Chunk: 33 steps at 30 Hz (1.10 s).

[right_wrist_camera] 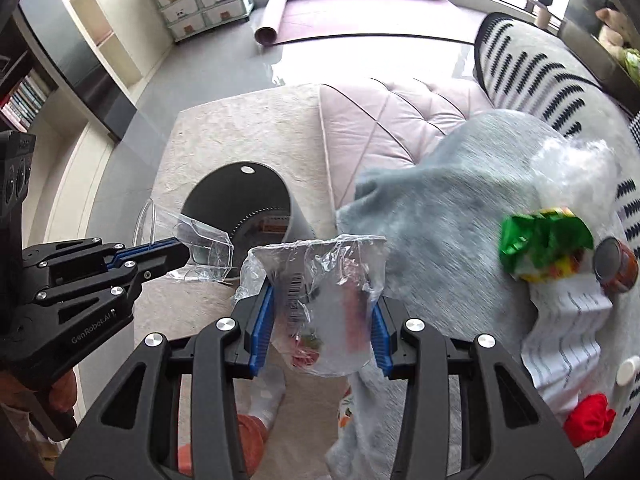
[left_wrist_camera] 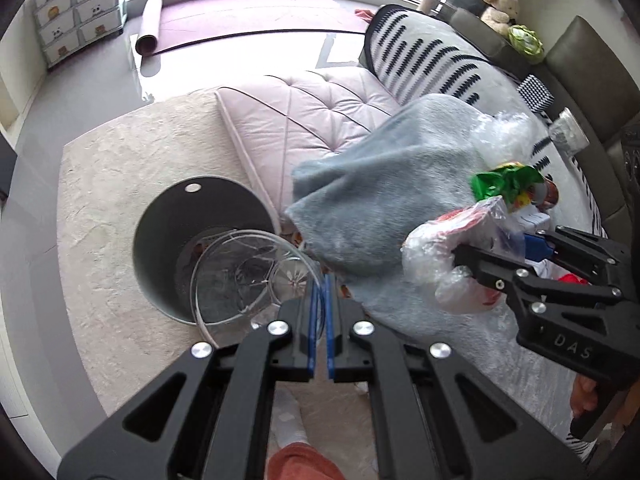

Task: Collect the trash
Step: 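Carry the bag and clear bowl over the grey bin and open both tools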

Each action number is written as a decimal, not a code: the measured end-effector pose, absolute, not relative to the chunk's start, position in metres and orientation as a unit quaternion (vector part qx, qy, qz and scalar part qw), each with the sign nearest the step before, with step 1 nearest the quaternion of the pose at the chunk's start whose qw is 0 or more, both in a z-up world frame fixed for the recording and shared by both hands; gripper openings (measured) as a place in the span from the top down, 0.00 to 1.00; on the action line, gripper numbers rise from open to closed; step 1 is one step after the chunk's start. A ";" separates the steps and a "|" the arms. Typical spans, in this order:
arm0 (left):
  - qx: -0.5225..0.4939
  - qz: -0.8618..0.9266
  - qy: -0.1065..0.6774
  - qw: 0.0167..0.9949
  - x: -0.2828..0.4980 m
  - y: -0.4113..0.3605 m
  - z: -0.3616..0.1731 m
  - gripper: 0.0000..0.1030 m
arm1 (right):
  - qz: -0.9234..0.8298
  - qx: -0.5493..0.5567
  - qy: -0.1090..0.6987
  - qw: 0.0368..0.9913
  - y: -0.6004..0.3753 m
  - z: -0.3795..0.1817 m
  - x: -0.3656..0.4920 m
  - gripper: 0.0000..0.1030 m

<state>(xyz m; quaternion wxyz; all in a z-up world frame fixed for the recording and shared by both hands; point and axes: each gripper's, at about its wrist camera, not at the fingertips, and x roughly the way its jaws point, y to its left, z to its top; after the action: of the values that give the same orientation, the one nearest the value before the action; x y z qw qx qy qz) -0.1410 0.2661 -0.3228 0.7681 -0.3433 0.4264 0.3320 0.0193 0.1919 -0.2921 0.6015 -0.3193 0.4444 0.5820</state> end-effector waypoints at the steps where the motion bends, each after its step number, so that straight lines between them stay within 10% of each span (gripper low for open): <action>1: -0.346 0.339 0.425 0.765 -0.149 0.273 -0.324 0.96 | 0.589 -0.320 0.441 0.596 0.203 -0.292 0.010 0.61; 27: -0.378 0.403 0.408 0.727 -0.228 0.357 -0.358 0.96 | 0.625 -0.353 0.427 0.550 0.343 -0.343 -0.085 0.56; 33: -0.376 0.397 0.406 0.732 -0.220 0.359 -0.358 0.96 | 0.622 -0.344 0.423 0.562 0.339 -0.339 -0.079 0.35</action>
<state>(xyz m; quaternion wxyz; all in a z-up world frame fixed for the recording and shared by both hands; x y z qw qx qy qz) -0.2202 0.3588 -0.3579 0.7317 -0.3762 0.4063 0.3975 -0.0789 0.3394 -0.3387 0.5617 -0.3437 0.4235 0.6221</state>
